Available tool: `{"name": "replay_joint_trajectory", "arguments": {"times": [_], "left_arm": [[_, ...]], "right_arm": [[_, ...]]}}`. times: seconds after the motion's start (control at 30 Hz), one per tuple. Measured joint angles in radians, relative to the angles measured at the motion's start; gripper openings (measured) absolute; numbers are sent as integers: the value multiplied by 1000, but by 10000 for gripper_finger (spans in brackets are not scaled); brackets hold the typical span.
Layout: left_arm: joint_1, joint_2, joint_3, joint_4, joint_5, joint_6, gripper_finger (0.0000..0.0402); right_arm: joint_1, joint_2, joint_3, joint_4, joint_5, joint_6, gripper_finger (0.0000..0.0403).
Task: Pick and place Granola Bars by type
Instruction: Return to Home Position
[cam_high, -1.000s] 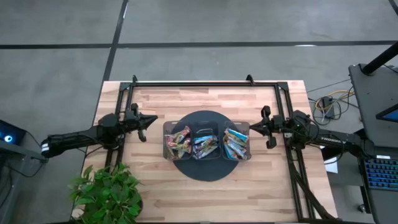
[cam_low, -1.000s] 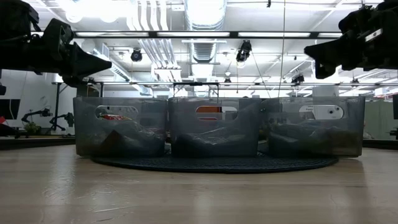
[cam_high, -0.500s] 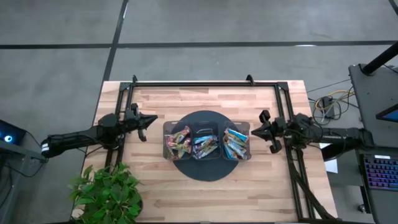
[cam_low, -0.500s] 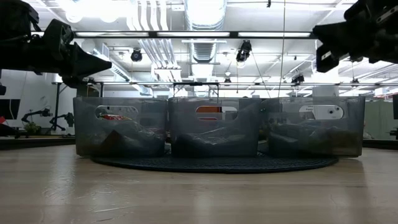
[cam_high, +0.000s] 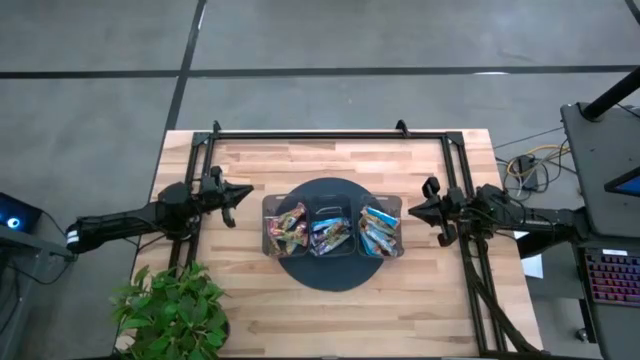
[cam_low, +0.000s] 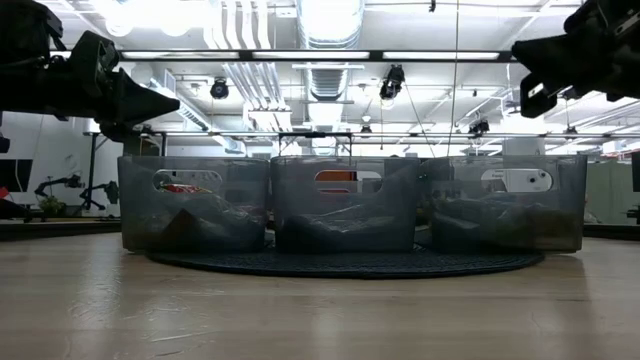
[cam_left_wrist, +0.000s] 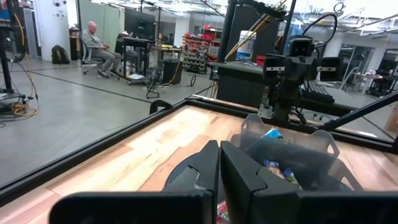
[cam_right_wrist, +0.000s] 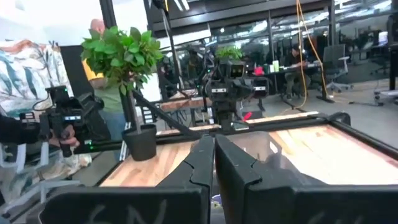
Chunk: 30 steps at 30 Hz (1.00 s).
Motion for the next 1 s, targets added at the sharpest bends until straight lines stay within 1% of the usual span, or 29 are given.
{"name": "replay_joint_trajectory", "arguments": {"times": [0.13,0.2,0.37,0.5,0.63,0.87,1.0], "left_arm": [[0,0,0,0,0,0,0],[0,0,0,0,1,-1,0],[0,0,0,-7,0,-1,0],[0,0,1,-8,0,-2,0],[0,0,1,-9,-4,-1,0],[0,1,1,-17,-8,-1,0],[0,2,1,-16,-7,-38,0]], "right_arm": [[0,-81,0,-49,20,-17,9],[1,-81,2,-57,30,-21,9],[1,-76,1,-140,43,0,9],[1,-81,3,-89,49,-52,9],[2,-80,1,-128,47,-51,8],[16,-79,1,-129,51,-75,9],[16,-79,1,-120,47,-53,9]]}}
